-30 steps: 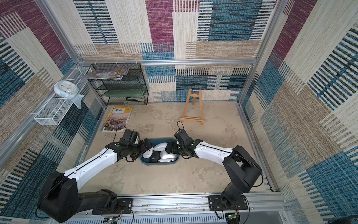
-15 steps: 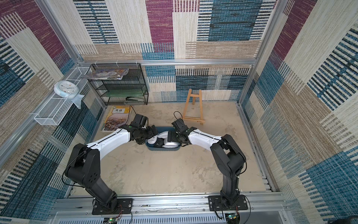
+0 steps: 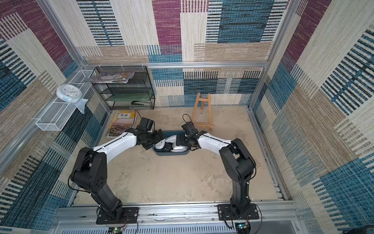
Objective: Take out the mouse from the storage box
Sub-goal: Move the storage box to the center of the board.
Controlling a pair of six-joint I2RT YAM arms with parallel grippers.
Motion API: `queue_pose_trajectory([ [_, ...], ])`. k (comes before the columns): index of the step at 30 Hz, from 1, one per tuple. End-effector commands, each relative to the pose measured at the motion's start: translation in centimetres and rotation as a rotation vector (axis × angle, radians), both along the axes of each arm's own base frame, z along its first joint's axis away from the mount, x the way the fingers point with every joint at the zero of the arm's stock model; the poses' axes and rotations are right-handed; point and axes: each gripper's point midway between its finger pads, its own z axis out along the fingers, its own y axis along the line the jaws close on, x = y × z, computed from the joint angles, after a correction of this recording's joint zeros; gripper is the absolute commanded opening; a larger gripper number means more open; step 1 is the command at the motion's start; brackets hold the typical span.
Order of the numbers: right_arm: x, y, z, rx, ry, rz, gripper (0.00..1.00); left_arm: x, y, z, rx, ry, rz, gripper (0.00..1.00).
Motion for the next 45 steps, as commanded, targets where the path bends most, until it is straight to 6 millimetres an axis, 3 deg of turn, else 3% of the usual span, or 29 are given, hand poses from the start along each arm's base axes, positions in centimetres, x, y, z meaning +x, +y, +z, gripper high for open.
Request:
queue_pose_trajectory([
  [1, 0.7, 0.3, 1.2, 0.028, -0.041, 0.011, 0.99, 1.1, -1.0, 1.3, -0.051, -0.040, -0.037, 0.99],
  [11, -1.5, -0.4, 0.5, 0.062, -0.021, 0.033, 1.00, 0.2, -1.0, -1.2, -0.041, 0.024, -0.061, 0.99],
  [15, -0.6, 0.0, 0.4, 0.047, -0.026, 0.040, 0.99, 0.9, -1.1, -1.6, -0.040, 0.019, -0.056, 0.99],
  [23, 2.0, 0.8, 1.3, 0.049, -0.049, 0.030, 0.98, 3.1, -2.2, -0.4, -0.044, 0.003, -0.085, 0.99],
  [28, 2.3, -1.5, 1.0, -0.033, -0.064, -0.034, 0.99, 2.3, -0.9, -1.3, 0.008, 0.027, -0.064, 0.99],
  [32, 1.7, -4.3, 0.1, -0.093, -0.037, -0.087, 1.00, 0.9, 1.8, -1.6, 0.048, 0.073, -0.038, 0.99],
  [37, 0.4, -6.4, 1.3, -0.086, -0.068, -0.093, 0.99, -0.7, 5.2, 1.4, 0.154, 0.009, -0.009, 0.99],
  [40, -0.8, -7.5, 2.7, -0.098, -0.122, -0.076, 0.99, -1.8, 6.0, 3.9, 0.208, -0.066, -0.033, 0.99],
  [42, -1.5, -8.5, 3.3, -0.115, -0.157, -0.075, 0.99, -2.4, 5.3, 5.3, 0.192, -0.102, -0.059, 0.99],
  [45, -2.5, -9.9, 4.0, -0.157, -0.195, -0.076, 1.00, -3.0, 1.5, 7.5, 0.113, -0.148, -0.223, 0.99],
])
